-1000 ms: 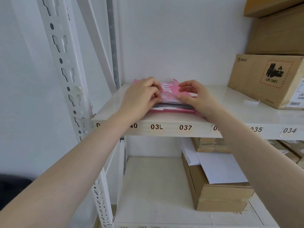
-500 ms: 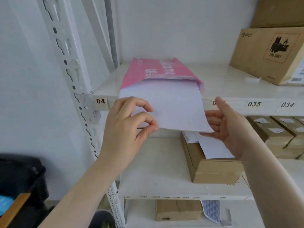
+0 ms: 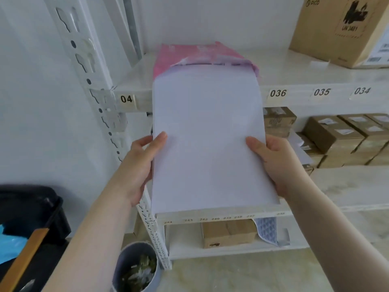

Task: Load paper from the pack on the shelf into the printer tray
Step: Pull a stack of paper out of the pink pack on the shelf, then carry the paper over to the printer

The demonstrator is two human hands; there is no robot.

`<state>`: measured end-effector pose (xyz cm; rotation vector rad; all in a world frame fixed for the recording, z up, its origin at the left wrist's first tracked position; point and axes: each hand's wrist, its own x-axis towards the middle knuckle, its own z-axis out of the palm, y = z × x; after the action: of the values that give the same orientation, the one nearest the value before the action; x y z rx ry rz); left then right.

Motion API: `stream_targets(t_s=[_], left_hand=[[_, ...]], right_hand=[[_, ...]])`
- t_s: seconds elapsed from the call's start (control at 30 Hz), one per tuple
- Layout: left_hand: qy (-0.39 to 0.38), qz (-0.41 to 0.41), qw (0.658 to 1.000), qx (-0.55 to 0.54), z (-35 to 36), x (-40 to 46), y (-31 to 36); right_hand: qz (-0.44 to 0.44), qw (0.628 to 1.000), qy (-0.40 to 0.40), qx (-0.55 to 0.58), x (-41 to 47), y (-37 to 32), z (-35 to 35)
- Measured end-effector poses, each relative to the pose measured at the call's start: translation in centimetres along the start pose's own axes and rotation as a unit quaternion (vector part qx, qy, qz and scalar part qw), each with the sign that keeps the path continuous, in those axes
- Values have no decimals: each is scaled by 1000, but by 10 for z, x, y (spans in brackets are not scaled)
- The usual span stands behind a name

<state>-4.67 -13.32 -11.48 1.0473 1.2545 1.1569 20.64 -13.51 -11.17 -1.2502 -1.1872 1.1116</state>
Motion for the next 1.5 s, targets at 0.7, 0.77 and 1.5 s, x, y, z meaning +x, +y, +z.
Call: stream_targets(t_s=[0.7,0.77,1.5], left_hand=[[-472,-162,855,141,326,-92,-197],[-502,-160,836,155,376,-123,-218],[-675,-240,667,206,843,-388,-345]], right_hand=[[204,861,437,163,-287,184,-238],[205,836,478,175,-329,198,-270],[218,685,677,159,-585,248,-654]])
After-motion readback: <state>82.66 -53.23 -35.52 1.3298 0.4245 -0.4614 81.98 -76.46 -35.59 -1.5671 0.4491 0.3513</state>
